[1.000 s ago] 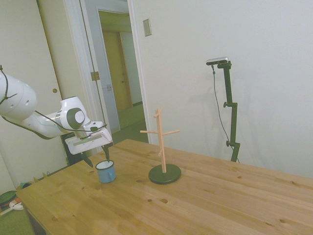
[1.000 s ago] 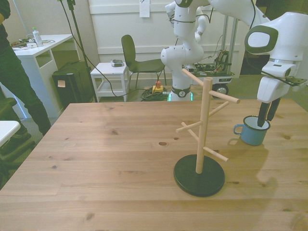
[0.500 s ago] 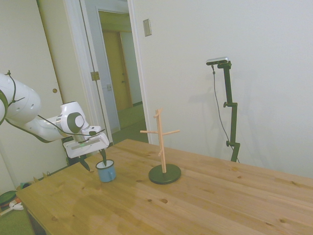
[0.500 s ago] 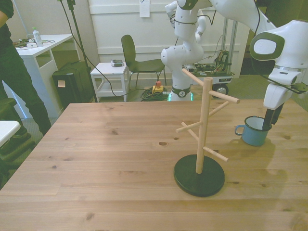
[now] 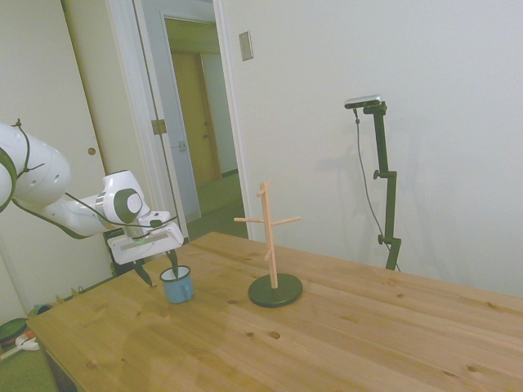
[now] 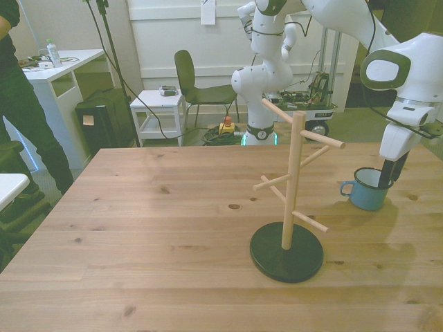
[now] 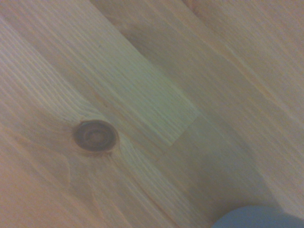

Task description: Hang the mug

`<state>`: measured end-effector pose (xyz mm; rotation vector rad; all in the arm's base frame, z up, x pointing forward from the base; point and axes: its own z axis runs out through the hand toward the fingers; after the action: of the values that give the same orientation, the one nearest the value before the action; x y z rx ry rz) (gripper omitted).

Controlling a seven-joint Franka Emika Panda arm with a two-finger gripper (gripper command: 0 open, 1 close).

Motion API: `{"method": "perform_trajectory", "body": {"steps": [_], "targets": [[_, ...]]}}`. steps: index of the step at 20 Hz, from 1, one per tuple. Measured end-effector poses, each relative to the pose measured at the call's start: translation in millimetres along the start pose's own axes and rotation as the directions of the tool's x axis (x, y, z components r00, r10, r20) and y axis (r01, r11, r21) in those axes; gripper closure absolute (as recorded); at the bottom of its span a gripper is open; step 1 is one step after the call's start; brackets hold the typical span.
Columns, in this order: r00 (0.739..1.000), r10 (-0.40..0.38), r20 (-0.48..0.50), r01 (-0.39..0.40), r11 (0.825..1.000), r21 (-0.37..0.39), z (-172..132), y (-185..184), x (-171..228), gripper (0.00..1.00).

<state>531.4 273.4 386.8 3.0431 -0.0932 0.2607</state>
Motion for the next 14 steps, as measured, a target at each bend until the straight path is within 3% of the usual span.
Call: {"method": "perform_trajectory", "body": {"steps": [14], "targets": [[1.0,0.015,0.01,-0.015,1.0,-0.015,7.0,12.2,-0.9,1.0]]}}
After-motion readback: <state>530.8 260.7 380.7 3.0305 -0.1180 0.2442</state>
